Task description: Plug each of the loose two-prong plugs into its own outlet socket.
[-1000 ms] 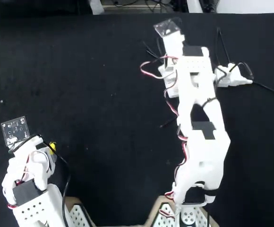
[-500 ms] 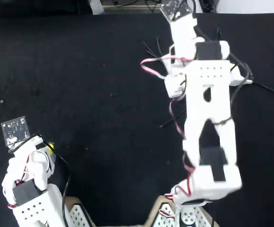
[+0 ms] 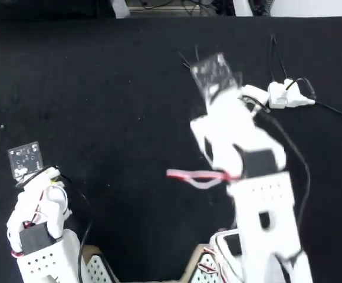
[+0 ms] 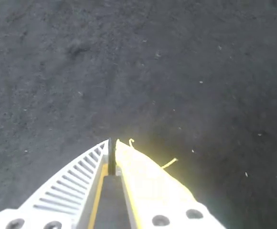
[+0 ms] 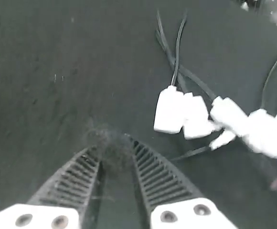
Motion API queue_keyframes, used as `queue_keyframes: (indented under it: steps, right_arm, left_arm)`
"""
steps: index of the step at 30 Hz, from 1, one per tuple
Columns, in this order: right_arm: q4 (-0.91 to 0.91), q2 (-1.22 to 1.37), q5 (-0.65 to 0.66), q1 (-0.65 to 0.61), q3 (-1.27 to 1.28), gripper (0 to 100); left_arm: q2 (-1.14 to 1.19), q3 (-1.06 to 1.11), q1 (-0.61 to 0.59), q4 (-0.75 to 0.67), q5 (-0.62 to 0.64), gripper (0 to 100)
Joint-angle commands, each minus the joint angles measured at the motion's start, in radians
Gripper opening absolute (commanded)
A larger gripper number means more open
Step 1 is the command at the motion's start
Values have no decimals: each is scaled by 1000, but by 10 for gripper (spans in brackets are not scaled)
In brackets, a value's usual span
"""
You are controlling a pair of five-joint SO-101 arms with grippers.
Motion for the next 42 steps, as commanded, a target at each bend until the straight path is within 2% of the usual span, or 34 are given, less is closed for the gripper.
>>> queue_keyframes:
  steps: [1, 3, 7, 9, 12, 14, 18, 26, 28, 36, 42]
  right_arm:
    - [-34, -213, -14, -14, 186, 11]
    - [-37, -331, -49, -11, 280, 11]
    - [-34, -585, -201, -9, 427, 11]
    - [-34, -719, -250, -8, 503, 11]
    - [-12, -917, -287, -14, 631, 11]
    - [34, -1032, -290, -14, 702, 11]
    - [103, -978, -290, -8, 757, 11]
    - [173, -1018, -282, -8, 937, 11]
    - [241, -1013, -281, -9, 931, 11]
    - [241, -1012, -281, -9, 931, 11]
    - [242, -1018, -282, 190, 931, 11]
  left_arm:
    - [2, -47, 79, 26, 3, 33]
    - [2, -15, 131, 11, 0, 33]
    - [2, 153, 249, -132, 0, 33]
    - [6, 159, 271, -181, 2, 33]
    - [-11, 159, 275, -176, 5, 33]
    - [-17, 159, 275, -126, 5, 33]
    - [-21, 159, 274, 46, 2, 30]
    - [-18, 159, 272, 38, 5, 32]
    - [-18, 159, 272, 38, 5, 31]
    - [-18, 159, 272, 38, 5, 31]
    - [-21, 159, 271, 40, 5, 31]
